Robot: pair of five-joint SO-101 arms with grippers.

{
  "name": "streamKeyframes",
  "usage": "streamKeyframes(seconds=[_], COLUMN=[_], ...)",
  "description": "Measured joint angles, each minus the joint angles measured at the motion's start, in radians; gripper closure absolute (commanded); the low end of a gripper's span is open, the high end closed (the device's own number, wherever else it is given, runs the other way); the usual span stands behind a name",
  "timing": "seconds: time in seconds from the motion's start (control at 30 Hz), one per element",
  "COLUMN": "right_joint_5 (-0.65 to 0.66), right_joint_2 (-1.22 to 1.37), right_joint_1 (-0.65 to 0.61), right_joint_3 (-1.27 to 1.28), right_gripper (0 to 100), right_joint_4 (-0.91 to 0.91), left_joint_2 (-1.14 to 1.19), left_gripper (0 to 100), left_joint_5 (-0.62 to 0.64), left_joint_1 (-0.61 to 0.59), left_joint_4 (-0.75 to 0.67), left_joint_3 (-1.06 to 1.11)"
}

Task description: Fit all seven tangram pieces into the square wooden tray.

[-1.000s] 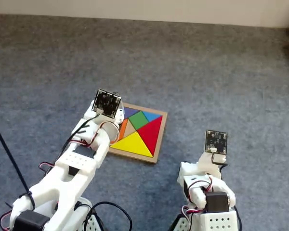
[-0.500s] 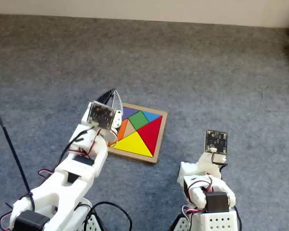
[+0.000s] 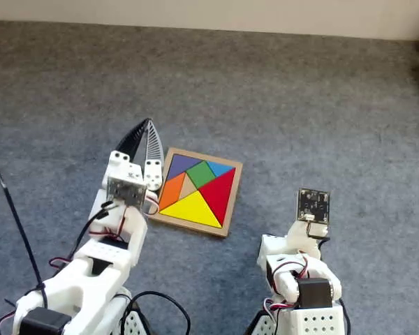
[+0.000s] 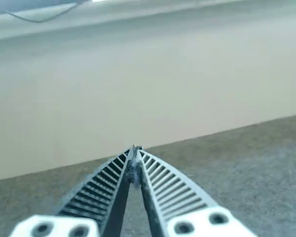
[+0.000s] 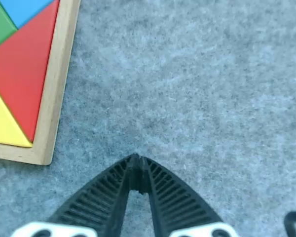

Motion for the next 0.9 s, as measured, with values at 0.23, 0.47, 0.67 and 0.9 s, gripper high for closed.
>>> streamKeyframes(seconds=[0.23,0.47,0.67,0.9], right_joint_5=[0.000,0.000,0.000,0.000], right_joint_2=[0.000,0.000,0.000,0.000], right_joint_1=[0.000,0.000,0.000,0.000], right_joint_3=[0.000,0.000,0.000,0.000], right_gripper=[99.2,99.2,99.2,99.2], right_joint_4=[0.000,0.000,0.000,0.000], left_joint_2=[0.000,0.000,-0.060,-0.322], left_gripper=[99,99,99,99], left_joint_5=[-0.123,-0.152,-0.152,-0.152], left_joint_1=[0.000,0.000,0.000,0.000], left_joint_4=[-0.172,-0.318,-0.330,-0.143], left_joint_3=[0.058,0.086,0.086,0.094])
